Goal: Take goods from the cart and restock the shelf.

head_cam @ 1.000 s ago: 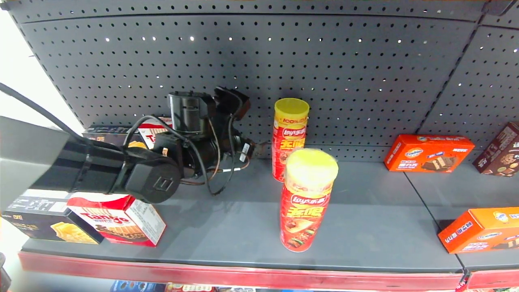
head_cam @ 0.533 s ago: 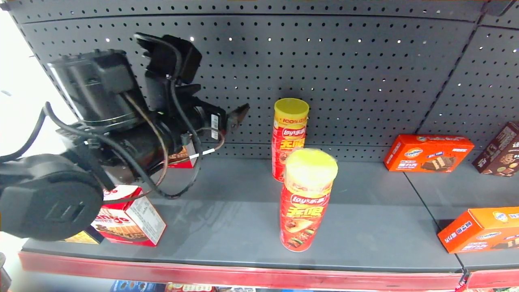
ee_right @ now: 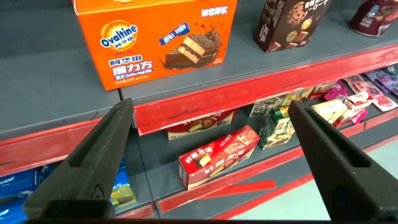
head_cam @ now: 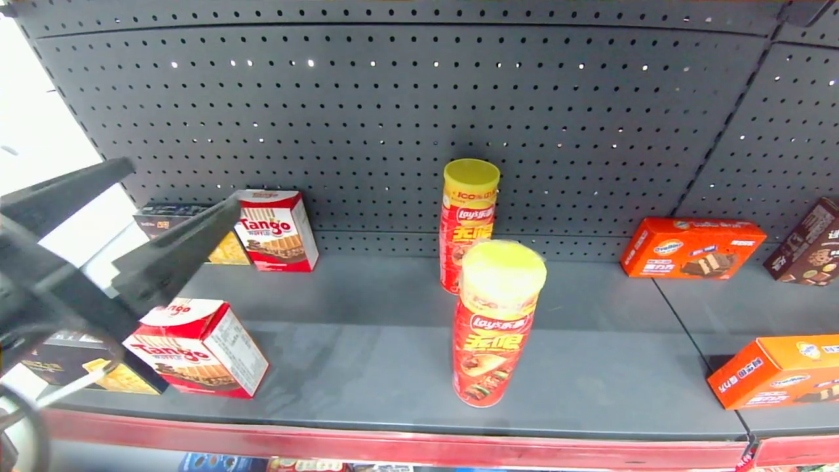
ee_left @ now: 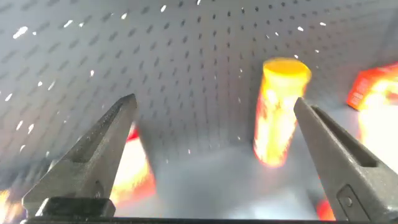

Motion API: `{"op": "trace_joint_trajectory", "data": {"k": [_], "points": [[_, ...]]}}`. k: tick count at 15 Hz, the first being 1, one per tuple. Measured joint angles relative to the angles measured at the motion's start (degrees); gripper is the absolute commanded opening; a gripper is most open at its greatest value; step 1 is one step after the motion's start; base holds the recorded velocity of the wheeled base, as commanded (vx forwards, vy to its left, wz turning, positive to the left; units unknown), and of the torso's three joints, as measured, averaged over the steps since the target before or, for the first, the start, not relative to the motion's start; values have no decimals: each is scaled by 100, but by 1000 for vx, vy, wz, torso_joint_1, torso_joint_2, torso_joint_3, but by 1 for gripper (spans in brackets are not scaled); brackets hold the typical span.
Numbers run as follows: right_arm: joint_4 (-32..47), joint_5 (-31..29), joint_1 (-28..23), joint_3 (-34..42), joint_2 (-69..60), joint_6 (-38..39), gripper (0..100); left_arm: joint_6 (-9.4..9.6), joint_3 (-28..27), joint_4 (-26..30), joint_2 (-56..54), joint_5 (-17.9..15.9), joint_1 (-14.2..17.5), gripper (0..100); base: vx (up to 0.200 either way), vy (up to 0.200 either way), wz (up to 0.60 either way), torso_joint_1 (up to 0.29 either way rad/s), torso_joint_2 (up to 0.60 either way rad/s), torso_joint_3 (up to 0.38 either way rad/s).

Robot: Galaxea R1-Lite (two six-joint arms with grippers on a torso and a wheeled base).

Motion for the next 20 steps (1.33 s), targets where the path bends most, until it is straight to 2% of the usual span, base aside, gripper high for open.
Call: {"op": "trace_joint_trajectory", "data": {"k": [1, 2, 3, 5, 8, 9, 10, 11, 14, 18, 20], "points": [[0, 2, 0, 0, 0, 0, 100, -61, 416, 173, -640, -11, 61, 100, 0, 0, 0, 0, 0, 0], [0, 0, 0, 0, 0, 0, 100, -121, 887, 354, -1309, -60, 286, 100, 0, 0, 0, 0, 0, 0], [0, 0, 0, 0, 0, 0, 100, -167, 1334, 488, -1858, -172, 647, 100, 0, 0, 0, 0, 0, 0], [0, 0, 6, 0, 0, 0, 100, -280, 2061, 870, -2842, -896, 1726, 100, 0, 0, 0, 0, 0, 0], [0, 0, 5, 0, 0, 0, 100, -477, 2634, 2559, -4290, -1566, 2994, 100, 0, 0, 0, 0, 0, 0], [0, 0, 5, 0, 0, -2, 100, -502, 2712, 2995, -4669, -1652, 3218, 100, 0, 0, 0, 0, 0, 0], [0, 0, 5, 0, 0, 0, 100, -527, 2794, 3400, -4948, -1744, 3371, 100, 0, 0, 0, 0, 0, 0], [0, 0, 0, 0, 0, -2, 100, -535, 2817, 3477, -5158, -1775, 3434, 100, 0, 0, 0, 0, 0, 0], [0, 0, 2, 0, 0, 0, 100, -538, 2868, 4089, -5654, -1773, 3202, 100, 0, 0, 0, 0, 0, 0], [0, 0, 5, 0, 0, 0, 100, -538, 2868, 4078, -5890, -1783, 3143, 100, 0, 0, 0, 0, 0, 0], [0, 0, 5, 0, 0, 0, 100, -625, 2868, 4122, -5920, -1715, 3140, 100, 0, 0, 0, 0, 0, 0]]}}
